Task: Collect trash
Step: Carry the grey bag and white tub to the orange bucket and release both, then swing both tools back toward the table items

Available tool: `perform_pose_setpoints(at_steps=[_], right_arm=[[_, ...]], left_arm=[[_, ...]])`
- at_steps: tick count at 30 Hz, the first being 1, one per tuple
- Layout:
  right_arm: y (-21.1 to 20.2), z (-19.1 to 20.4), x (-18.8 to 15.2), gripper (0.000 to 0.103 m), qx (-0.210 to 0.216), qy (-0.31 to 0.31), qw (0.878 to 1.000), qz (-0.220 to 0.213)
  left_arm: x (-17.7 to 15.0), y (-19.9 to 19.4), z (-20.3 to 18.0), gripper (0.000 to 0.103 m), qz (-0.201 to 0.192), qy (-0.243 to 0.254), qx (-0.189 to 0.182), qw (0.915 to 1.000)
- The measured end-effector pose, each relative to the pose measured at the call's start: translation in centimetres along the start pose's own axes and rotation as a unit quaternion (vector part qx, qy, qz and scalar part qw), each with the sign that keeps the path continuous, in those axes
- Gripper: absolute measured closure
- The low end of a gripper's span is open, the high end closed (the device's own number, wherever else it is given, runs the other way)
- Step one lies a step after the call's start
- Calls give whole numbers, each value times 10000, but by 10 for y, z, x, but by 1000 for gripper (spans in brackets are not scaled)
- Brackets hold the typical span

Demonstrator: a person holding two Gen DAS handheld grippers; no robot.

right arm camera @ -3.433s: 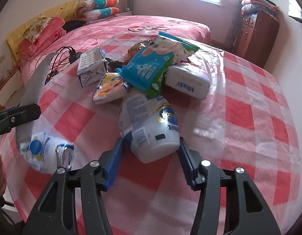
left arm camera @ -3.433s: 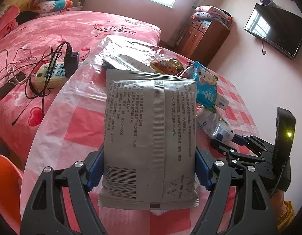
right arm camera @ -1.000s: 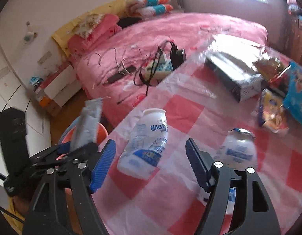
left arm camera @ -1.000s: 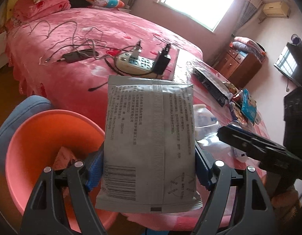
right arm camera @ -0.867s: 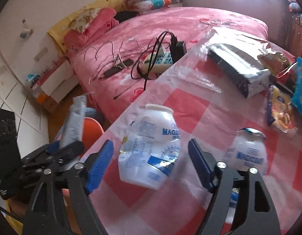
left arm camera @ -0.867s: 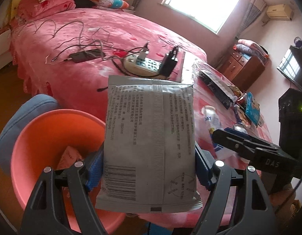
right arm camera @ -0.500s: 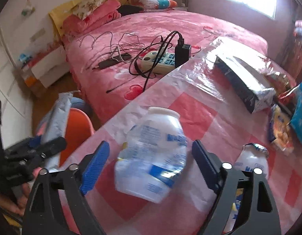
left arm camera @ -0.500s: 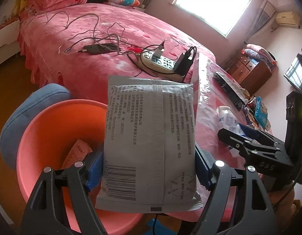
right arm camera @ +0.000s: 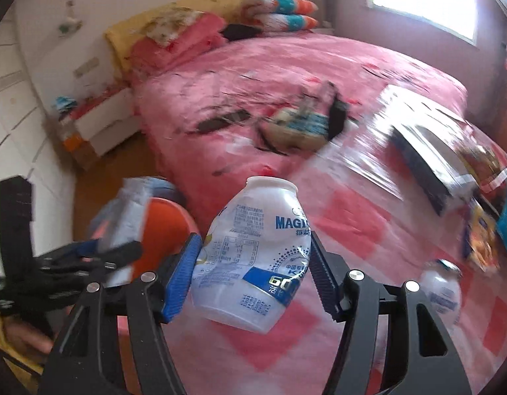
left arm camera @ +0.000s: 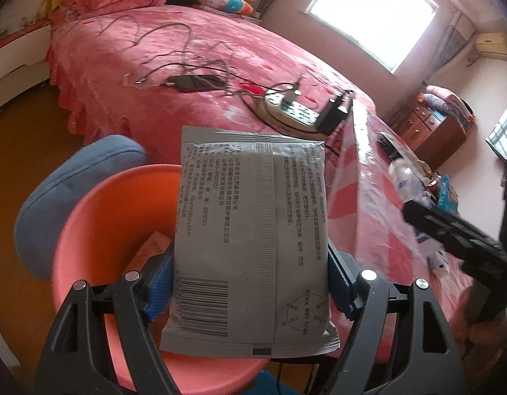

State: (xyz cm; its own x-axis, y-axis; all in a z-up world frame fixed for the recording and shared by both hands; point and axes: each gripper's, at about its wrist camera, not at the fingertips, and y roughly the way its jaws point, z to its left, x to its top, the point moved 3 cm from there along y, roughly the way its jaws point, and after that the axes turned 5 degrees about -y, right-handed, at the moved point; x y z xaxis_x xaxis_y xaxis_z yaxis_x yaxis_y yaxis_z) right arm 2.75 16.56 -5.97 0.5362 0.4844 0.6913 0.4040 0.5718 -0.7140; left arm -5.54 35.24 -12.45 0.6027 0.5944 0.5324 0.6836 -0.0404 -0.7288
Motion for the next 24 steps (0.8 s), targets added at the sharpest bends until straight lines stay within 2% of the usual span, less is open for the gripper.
perform_pose_setpoints(at_steps=[5, 7, 9, 13, 20, 24], right_arm=[[7, 53, 16, 36, 614, -410, 9972, -116], [13, 67, 19, 18, 777, -511, 9956, -137], [17, 73, 19, 13, 823, -507, 9952, -124], [12, 58, 17, 13, 865, -165, 9960, -158], [-23, 19, 8, 11, 555, 221, 9958, -691], [-39, 2, 0, 7, 522, 357, 9941, -879]], left_arm=[[-1, -2, 30, 24, -25, -247, 459, 9986], [-2, -2, 43, 20, -6, -385, 697, 9968], [0, -6, 54, 18, -94, -488, 879, 9949], [8, -20, 59, 16, -347, -412, 1120, 9922], [19, -31, 40, 15, -585, -193, 1027, 9928], [16, -35, 19, 15, -743, 18, 777, 9942]])
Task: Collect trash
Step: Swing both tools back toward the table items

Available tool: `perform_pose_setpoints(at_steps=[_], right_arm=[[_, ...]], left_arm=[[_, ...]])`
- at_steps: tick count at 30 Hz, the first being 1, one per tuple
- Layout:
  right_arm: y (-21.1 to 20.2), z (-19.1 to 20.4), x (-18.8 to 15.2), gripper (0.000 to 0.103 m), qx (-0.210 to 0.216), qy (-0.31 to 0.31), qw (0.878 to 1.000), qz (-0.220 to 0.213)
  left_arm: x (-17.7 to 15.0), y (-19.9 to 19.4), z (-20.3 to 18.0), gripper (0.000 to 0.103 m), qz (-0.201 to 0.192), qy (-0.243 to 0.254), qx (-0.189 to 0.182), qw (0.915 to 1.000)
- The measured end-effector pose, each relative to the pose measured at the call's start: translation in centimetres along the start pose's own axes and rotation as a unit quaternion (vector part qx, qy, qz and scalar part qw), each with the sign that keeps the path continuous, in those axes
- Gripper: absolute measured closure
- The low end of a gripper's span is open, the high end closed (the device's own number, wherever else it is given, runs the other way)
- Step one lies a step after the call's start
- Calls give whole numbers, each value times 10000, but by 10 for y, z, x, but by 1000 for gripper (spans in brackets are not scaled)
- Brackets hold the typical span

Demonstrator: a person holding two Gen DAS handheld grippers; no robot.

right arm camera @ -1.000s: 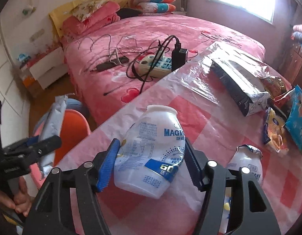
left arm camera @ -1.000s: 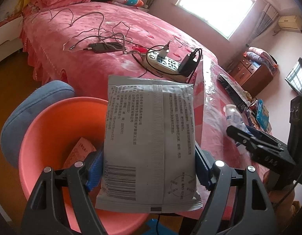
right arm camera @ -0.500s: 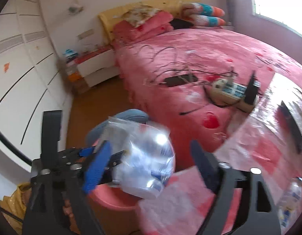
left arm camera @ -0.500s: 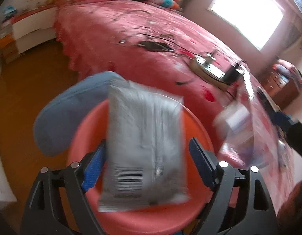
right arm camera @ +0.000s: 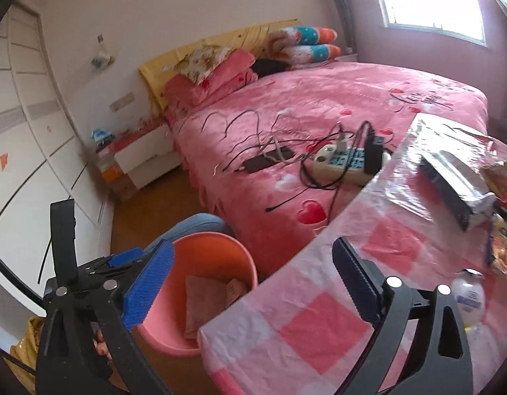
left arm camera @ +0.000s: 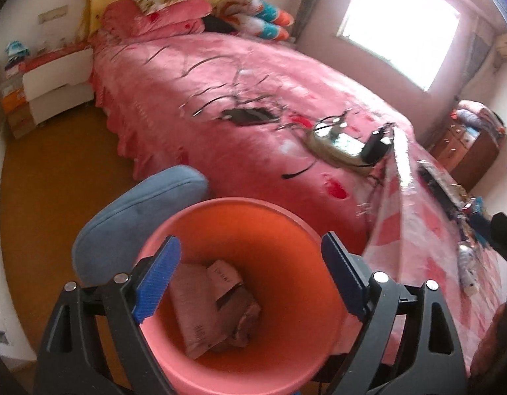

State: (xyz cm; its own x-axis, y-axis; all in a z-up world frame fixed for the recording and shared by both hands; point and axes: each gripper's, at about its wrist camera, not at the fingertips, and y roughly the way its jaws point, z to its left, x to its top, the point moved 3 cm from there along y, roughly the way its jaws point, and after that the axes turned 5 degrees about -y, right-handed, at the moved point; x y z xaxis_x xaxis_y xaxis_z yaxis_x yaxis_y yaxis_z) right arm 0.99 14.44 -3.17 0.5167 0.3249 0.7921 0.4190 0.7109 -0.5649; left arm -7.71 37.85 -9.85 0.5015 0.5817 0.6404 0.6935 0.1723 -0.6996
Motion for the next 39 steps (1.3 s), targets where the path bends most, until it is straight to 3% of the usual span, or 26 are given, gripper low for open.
perform_pose_setpoints(at_steps=[6, 12, 21, 39], right_arm=[[-35, -22, -4, 5, -336, 24, 9986, -416], [-60, -46, -8, 5, -728, 182, 9957, -541], [-90, -84, -20, 5, -1177, 593, 9893, -623], [-133, -150, -47, 5, -2338, 767, 9673, -623]], left_arm=[[-2, -14, -39, 15, -391, 313, -481, 9976], [-5, -21, -79, 15, -395, 730, -701, 9941], [-13, -24, -124, 15, -13, 1046, -874, 9907], [-42, -21, -191, 15, 462, 1377, -985, 9845]])
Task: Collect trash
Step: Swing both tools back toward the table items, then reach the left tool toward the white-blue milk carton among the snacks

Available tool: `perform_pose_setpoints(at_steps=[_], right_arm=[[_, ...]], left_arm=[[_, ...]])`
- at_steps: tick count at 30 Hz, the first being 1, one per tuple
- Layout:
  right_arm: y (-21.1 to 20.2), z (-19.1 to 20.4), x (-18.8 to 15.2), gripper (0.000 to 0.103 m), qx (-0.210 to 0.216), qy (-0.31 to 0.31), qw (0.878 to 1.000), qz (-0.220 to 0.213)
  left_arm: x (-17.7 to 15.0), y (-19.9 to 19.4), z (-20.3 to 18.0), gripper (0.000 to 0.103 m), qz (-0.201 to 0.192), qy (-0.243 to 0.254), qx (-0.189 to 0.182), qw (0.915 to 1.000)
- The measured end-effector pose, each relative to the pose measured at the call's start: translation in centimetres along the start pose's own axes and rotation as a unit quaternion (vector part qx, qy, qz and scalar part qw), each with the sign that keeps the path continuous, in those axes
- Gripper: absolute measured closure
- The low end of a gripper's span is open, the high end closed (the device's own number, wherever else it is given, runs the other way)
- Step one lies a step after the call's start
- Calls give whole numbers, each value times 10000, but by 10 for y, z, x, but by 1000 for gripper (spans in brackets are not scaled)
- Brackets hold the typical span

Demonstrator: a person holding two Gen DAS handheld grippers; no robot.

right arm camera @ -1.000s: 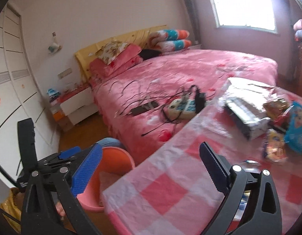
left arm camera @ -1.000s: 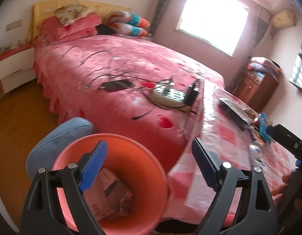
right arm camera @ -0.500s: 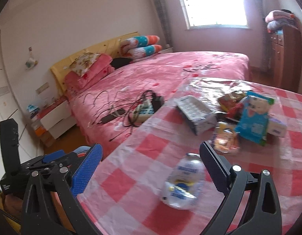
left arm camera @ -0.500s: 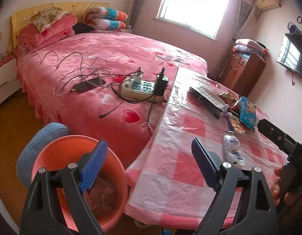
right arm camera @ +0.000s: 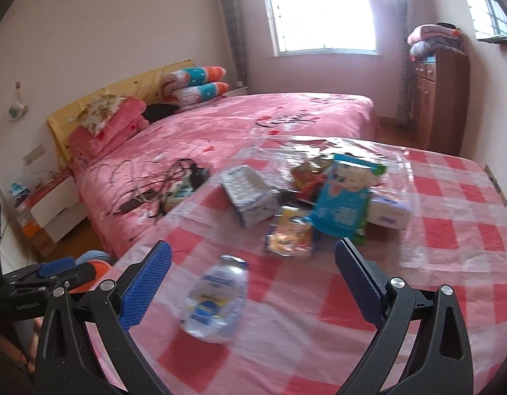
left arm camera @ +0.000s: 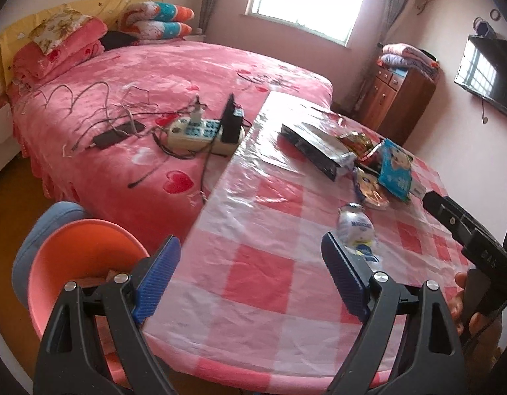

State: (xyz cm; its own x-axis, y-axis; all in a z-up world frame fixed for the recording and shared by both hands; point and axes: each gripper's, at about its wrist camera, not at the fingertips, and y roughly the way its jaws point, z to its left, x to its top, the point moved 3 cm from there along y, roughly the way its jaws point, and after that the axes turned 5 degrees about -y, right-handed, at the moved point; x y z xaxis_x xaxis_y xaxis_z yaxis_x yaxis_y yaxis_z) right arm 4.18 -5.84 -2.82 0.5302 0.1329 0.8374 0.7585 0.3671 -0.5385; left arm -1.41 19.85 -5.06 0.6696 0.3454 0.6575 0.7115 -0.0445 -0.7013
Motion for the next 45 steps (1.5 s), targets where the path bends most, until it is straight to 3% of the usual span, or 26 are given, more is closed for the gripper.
perform_pose_setpoints(at_steps=[13, 21, 27, 32, 38, 43, 45], right_arm=[[3, -59, -10, 5, -440, 325, 9985, 86], [-5, -127, -15, 5, -460, 1331, 9899, 134], [-12, -153, -17, 5, -504, 1590, 9860, 89], [-12, -162, -18, 5, -413, 1657, 9853, 91], [-10, -165, -19, 5, -357, 1564, 9870, 125], [-7, -175, -22, 5, -331, 1645, 9856, 182], [-8, -179, -23, 5, -315, 1713, 9845, 186]], left_arm=[[12, 17, -59, 15, 177, 385, -44, 9991], [56, 40, -109, 15, 216, 234, -634, 9975], [100, 96, -148, 15, 442, 36, -786, 9959], [131, 162, -183, 15, 677, -199, -579, 9958], [159, 232, -209, 17, 846, -277, -62, 9960], [160, 273, -218, 27, 1304, -225, 230, 9909], [153, 277, -222, 38, 1447, -123, 190, 9892]])
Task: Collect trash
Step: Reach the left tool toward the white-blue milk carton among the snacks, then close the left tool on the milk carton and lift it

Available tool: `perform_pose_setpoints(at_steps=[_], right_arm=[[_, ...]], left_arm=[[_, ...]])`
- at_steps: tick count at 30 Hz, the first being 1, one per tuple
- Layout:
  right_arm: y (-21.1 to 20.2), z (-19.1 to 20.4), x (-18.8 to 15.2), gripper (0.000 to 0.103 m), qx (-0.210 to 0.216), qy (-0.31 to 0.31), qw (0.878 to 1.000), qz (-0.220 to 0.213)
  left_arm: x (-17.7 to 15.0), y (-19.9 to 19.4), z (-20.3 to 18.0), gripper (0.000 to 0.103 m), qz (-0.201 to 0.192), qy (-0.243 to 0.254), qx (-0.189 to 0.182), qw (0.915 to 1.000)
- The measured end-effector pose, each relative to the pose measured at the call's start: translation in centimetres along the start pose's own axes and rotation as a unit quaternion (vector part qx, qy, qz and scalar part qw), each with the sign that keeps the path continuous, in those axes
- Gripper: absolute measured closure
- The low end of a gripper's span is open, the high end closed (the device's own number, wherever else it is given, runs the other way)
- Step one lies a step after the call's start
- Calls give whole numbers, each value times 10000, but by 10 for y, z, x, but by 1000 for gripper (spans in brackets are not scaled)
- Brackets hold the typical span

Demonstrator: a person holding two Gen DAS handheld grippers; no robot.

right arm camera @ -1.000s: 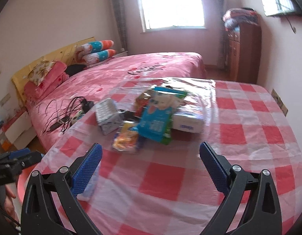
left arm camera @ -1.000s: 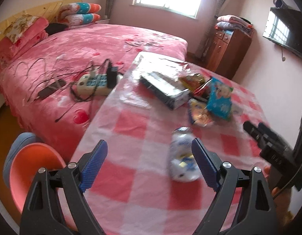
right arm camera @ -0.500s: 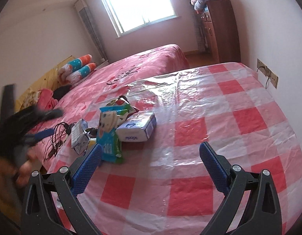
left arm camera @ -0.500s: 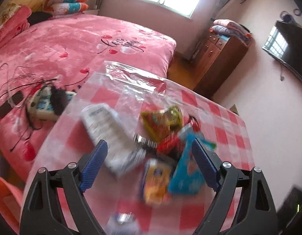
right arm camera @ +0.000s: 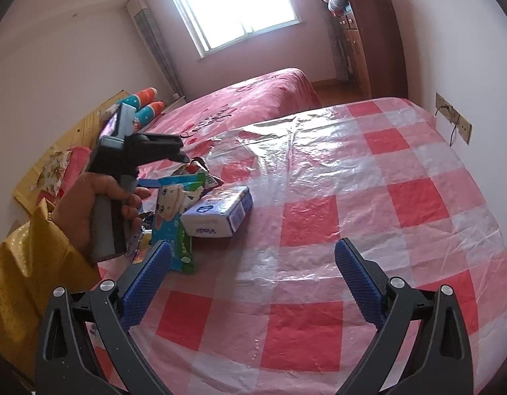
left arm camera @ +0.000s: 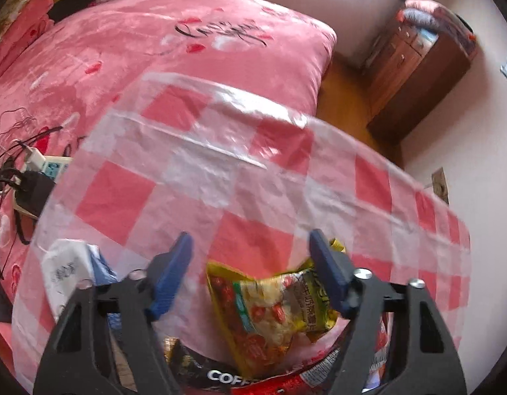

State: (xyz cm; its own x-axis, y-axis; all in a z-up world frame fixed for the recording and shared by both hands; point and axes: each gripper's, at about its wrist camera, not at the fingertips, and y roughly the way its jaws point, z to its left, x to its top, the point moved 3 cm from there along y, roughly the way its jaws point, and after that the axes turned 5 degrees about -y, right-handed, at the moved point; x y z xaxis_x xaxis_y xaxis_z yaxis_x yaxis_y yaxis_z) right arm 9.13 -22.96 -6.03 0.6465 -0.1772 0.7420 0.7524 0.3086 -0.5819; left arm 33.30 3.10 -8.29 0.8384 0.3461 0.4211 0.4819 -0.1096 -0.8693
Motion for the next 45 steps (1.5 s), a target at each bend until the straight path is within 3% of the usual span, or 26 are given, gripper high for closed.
perform_pose_setpoints(at_steps=[2, 4, 14, 17, 20, 23, 25, 29, 33, 41, 43, 45], right_arm=[[-1, -2, 1, 5, -12, 24, 10000, -14], [-4, -6, 3, 5, -45, 49, 10000, -55], [-18, -30, 8, 5, -289, 277, 9991, -153], [-17, -36, 5, 5, -291, 363, 9989, -49], [-16, -37, 2, 5, -165, 421, 9989, 86], [-13, -34, -1, 5, -34, 415, 9990, 166], [-10, -31, -2, 5, 41, 394, 9990, 228], [-7, -22, -4, 5, 209, 267, 9990, 286], [-6, -8, -6, 5, 409, 41, 9987, 300], [-3, 10, -10, 5, 614, -300, 9970, 368], [-1, 14, -11, 5, 671, -338, 9963, 414], [0, 18, -13, 5, 717, -388, 9957, 439]], left_arm=[[-10, 2, -8, 40, 138, 212, -106, 9996], [-25, -2, -17, 41, 39, 519, -9, 9986], [-120, -44, -41, 42, 285, 1026, -692, 9919], [-134, -67, -35, 42, 70, 1043, -848, 9909], [-128, -93, -20, 39, -330, 1031, -677, 9918], [-110, -111, 7, 27, -740, 861, -275, 9932], [-96, -114, 30, 27, -845, 605, -11, 9946], [-68, -97, 61, 25, -739, 315, 356, 9961], [-61, -74, 78, 25, -540, 172, 667, 9962], [-59, -43, 94, 25, -279, 73, 780, 9965], [-61, -43, 93, 27, -320, 150, 827, 9959], [-61, -43, 91, 40, -356, 174, 814, 9959]])
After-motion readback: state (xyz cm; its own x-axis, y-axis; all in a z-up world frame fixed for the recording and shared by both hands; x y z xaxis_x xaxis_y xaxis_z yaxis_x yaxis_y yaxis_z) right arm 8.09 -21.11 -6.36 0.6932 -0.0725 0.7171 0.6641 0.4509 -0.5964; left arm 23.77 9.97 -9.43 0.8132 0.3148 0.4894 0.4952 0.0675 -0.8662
